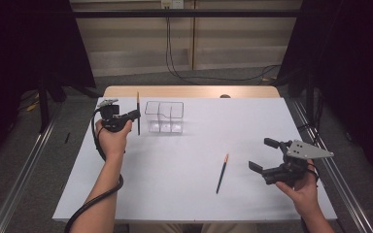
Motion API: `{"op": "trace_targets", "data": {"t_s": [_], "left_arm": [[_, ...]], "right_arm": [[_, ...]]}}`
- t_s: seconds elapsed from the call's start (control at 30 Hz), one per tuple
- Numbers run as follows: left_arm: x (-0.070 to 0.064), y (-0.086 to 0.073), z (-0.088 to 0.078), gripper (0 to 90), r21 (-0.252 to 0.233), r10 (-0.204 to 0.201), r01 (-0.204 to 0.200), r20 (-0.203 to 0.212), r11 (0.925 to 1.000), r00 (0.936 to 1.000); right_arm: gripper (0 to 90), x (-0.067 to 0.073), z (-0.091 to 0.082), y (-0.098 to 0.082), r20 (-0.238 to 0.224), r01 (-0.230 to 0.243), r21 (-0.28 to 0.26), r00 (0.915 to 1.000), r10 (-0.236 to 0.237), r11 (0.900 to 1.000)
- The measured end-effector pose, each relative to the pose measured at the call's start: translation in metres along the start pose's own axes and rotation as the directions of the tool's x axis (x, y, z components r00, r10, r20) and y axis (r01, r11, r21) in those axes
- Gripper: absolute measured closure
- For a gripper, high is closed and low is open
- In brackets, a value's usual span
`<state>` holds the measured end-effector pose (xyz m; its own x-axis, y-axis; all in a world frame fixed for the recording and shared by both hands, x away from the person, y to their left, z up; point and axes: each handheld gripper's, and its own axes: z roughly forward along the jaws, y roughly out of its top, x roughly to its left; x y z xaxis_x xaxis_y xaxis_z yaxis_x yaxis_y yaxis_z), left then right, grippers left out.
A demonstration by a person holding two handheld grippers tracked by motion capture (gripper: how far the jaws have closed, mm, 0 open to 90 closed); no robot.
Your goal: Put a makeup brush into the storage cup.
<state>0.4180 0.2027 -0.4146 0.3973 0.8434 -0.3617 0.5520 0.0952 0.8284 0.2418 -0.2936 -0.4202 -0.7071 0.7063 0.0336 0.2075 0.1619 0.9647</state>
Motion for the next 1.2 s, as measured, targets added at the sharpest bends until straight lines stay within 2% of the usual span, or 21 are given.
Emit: {"op": "trace_targets", "data": {"t_s": [0.07,0.27,0.37,0.4,0.5,0.87,1.0,1.2], "left_arm": [[0.0,-0.001,-0.001,83.9,-0.029,0.016,-0.016,0.005,0.9994,0.9999],[0.0,-0.003,-0.004,83.8,-0.081,0.011,-0.009,0.018,0.9967,0.9998],[-0.001,-0.004,-0.006,83.8,-0.125,0.006,-0.005,0.012,0.9921,0.9999],[0.0,-0.005,-0.007,83.8,-0.126,0.016,-0.015,0.007,0.9919,0.9999],[-0.002,-0.005,-0.007,83.8,-0.148,0.011,-0.009,0.014,0.9889,0.9998],[-0.011,-0.001,-0.008,83.8,-0.173,0.023,-0.013,0.058,0.9849,0.998],[-0.015,0.0,-0.007,83.9,-0.172,0.035,-0.024,0.06,0.9848,0.9976],[-0.022,0.001,-0.002,83.8,-0.191,0.039,-0.022,0.086,0.9814,0.9956]], "right_arm": [[0.4,0.0,0.0,0.0,0.0,0.001,0.0,1.0,-0.001,1.0],[0.4,0.0,0.0,0.0,0.0,0.0,0.002,1.0,0.0,1.0],[0.4,0.0,0.0,0.0,0.0,0.001,0.001,1.0,-0.001,1.0],[0.4,0.0,0.0,0.0,0.0,0.001,0.001,1.0,-0.001,1.0],[0.4,0.0,0.0,0.0,0.0,0.0,0.002,1.0,0.0,1.0],[0.4,0.0,0.0,0.0,-0.002,0.0,0.002,1.0,0.0,1.0],[0.4,0.0,0.0,0.0,-0.002,0.001,0.001,1.0,-0.001,1.0],[0.4,0.0,0.0,0.0,-0.003,0.001,0.002,1.0,-0.001,1.0]]}}
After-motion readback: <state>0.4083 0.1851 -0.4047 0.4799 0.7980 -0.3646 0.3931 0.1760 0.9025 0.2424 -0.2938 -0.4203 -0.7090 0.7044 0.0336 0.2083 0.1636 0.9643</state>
